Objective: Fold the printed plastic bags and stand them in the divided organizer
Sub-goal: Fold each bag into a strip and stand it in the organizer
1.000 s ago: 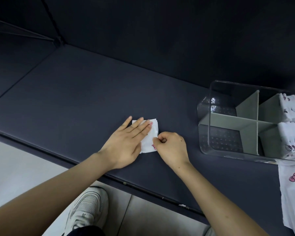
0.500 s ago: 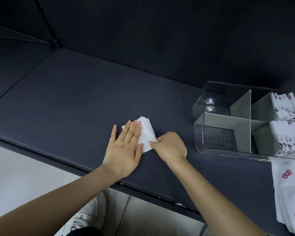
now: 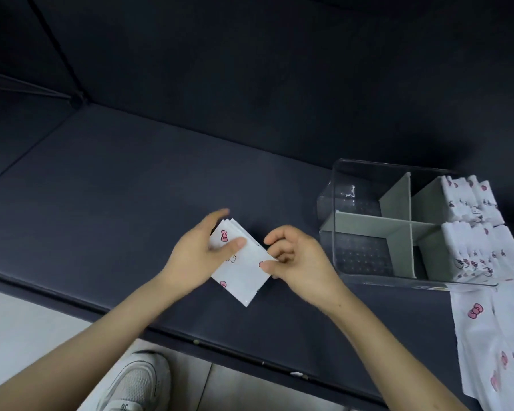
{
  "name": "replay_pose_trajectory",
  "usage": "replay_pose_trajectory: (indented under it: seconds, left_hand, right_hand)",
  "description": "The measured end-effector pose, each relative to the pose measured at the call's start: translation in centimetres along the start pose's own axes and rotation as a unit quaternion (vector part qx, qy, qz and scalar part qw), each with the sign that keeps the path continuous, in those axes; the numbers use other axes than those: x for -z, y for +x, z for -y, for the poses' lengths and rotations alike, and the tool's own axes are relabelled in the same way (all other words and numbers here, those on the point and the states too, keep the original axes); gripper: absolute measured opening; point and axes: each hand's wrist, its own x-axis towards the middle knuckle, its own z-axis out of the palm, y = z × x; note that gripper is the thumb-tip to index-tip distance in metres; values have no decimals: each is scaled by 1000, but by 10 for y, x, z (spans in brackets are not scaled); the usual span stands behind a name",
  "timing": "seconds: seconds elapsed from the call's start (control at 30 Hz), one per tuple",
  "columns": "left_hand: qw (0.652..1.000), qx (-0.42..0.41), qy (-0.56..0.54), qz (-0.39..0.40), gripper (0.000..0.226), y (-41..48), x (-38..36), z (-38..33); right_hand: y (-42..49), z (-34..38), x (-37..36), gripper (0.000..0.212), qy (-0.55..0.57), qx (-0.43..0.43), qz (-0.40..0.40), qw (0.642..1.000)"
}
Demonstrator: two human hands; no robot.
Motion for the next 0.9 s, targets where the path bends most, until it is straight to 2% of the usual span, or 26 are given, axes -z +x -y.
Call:
replay_pose_trajectory:
  seconds: [0.07,0.13,0.2,0.33,0.43,0.5,0.6,0.67,0.77,0.9]
  left_hand:
    - [988,31,-132,69,17,2,0,-23]
    - [980,9,-188,71,15,3,-8,-45]
    - [971,-20,-232,51,12,4,-23,-72]
    - [972,-71,-222,33,13,10,-72,-121]
    - [972,-105,-198,62,14,11,-116,-151]
    - [974,-136,-153,94,13,15,-142,-169]
    - [961,-259,-6,99,9,33,-177,-188]
    - [914,-380,127,60,16,51,-199,-201]
    - [829,-505,235,54,34,83,-233,-217]
    - [764,-493,387,153,44,116,-264,-242]
  right_hand:
    - [-10,7,23,32,23,13,-1,1000]
    - [-21,12,45,31,85,16,-51,995]
    - [-34,14,63,28,201,-5,-106,974]
    - [-61,2,87,27,363,-34,-134,921]
    - [-79,-8,107,18,421,-24,-237,876]
    - [-92,-17,128,15,435,-21,-320,841]
    - [-117,-30,171,11,437,-17,-431,789]
    - [-134,-39,201,10,436,-17,-486,757]
    - [-151,-53,236,11,402,-15,-545,735]
    - [-145,-72,265,8,319,-37,-567,758]
